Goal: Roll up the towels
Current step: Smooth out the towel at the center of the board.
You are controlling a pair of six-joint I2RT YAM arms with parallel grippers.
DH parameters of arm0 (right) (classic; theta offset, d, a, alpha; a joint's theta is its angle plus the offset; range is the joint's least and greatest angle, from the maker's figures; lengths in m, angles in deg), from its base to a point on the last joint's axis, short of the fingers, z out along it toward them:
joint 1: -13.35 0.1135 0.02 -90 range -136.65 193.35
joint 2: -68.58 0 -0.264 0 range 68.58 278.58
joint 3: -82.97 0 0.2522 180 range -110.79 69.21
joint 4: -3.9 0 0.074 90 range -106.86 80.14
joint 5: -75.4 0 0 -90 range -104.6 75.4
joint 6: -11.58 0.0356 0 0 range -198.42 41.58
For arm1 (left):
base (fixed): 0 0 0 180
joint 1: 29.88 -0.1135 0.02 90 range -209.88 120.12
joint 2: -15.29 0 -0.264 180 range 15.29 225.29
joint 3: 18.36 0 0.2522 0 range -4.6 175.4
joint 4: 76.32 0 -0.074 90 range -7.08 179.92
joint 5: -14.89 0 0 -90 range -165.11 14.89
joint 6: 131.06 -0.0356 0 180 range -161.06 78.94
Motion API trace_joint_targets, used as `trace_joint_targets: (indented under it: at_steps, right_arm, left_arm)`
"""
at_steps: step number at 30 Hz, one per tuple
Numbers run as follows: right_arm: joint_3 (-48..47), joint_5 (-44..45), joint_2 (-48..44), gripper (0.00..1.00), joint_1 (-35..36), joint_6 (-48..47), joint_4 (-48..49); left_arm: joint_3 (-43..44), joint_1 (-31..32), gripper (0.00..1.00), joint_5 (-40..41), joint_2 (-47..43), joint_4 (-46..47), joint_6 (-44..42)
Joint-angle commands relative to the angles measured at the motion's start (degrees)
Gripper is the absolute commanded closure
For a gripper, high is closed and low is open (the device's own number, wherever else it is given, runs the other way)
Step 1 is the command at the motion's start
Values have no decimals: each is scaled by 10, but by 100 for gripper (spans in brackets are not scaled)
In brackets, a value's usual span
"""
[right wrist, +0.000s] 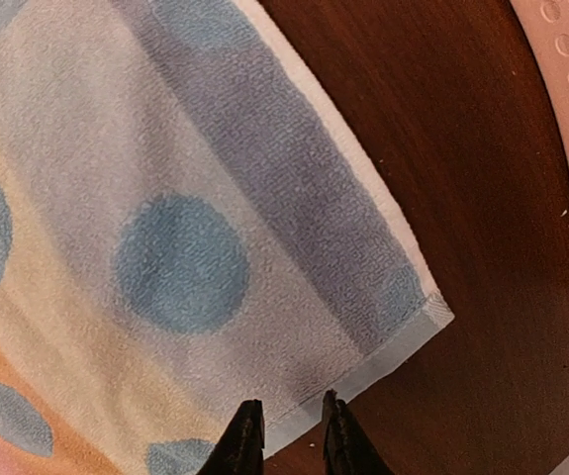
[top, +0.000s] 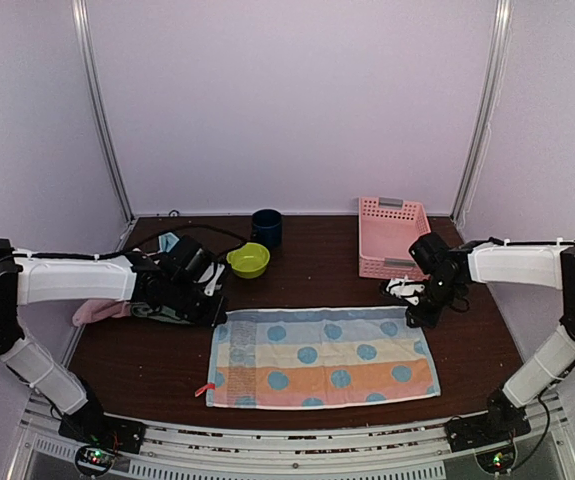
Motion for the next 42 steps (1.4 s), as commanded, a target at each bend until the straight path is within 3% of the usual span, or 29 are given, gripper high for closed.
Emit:
trace_joint_targets:
  at_steps: [1,7,15,24,29,32,36,42]
  right_arm:
    - [-7,28,17,77,-7,36,71]
    - [10,49,59,78,-11,48,112]
    - [32,108,82,78,-41,41,130]
    - [-10,56,38,77,-40,62,74]
    - [-56,22,-11,75,-41,84,48]
    - [-61,12,-26,74,-46,88,47]
    - [-60,10,-21,73,-54,93,55]
    - [-50,-1,4,55,-100,117,96]
  left_arm:
    - [39,-18,100,6,67,65,-55]
    - [46,-20,100,26,131,76,-69]
    - [32,-24,100,59,151,82,-60]
    - [66,-24,99,62,112,96,-85]
    - [86,-25,78,104,67,69,-98]
    - [89,-28,72,107,46,61,-105]
    - [89,-36,49,106,24,55,-105]
    - [50,-71,29,53,19,104,-103]
